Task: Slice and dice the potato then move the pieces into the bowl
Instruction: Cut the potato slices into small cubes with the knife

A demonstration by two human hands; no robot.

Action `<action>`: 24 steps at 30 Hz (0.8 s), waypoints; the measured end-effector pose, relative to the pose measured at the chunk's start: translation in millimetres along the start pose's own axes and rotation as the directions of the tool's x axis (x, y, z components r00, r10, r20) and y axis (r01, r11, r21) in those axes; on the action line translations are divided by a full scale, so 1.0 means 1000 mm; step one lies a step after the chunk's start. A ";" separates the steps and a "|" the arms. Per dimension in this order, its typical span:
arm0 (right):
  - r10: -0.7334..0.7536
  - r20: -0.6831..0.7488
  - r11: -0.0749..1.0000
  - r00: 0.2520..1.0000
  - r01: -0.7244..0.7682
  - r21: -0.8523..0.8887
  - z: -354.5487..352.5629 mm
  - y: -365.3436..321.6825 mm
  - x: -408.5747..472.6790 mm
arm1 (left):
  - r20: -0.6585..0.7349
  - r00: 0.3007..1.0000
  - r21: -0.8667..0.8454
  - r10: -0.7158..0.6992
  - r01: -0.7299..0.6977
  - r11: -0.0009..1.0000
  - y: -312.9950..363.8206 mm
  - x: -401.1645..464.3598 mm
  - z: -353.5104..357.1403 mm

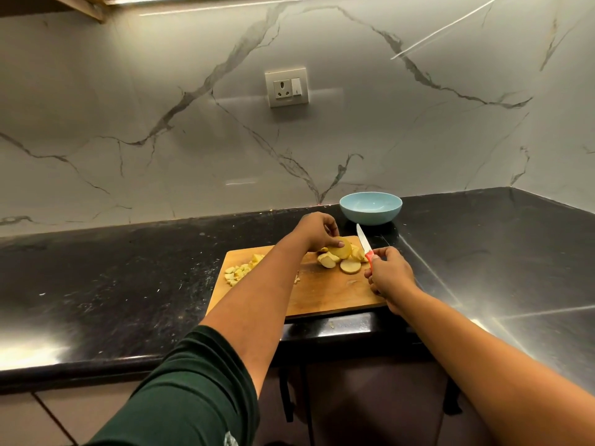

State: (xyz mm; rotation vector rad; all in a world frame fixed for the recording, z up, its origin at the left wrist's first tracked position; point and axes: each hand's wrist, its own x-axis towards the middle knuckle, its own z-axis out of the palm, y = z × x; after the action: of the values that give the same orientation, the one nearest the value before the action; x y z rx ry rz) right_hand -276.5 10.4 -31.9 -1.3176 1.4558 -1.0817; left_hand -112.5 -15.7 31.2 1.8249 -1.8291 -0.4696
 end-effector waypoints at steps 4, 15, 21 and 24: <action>-0.005 -0.005 1.000 1.000 0.005 0.000 0.000 0.000 -0.001 | -0.016 1.000 0.031 0.003 -0.003 1.000 0.001 -0.003 -0.002; -0.085 0.039 0.985 0.996 0.090 -0.150 -0.001 -0.006 -0.011 | -0.040 0.973 -0.362 -0.226 0.196 0.911 -0.024 -0.069 0.008; -0.062 0.086 0.990 0.994 0.072 -0.121 0.006 -0.012 -0.030 | -0.054 0.957 -0.299 -0.285 0.256 0.919 -0.038 -0.086 0.019; -0.046 0.107 0.994 0.993 0.056 -0.094 0.005 -0.015 -0.038 | 0.027 0.950 -0.292 -0.312 0.306 0.906 -0.035 -0.087 0.013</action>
State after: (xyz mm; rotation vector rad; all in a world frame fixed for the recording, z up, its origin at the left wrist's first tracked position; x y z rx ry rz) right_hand -266.2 47.2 -17.1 -1.4647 1.4187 -0.9702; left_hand -94.1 68.0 -9.1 1.9027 -1.3690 -0.7905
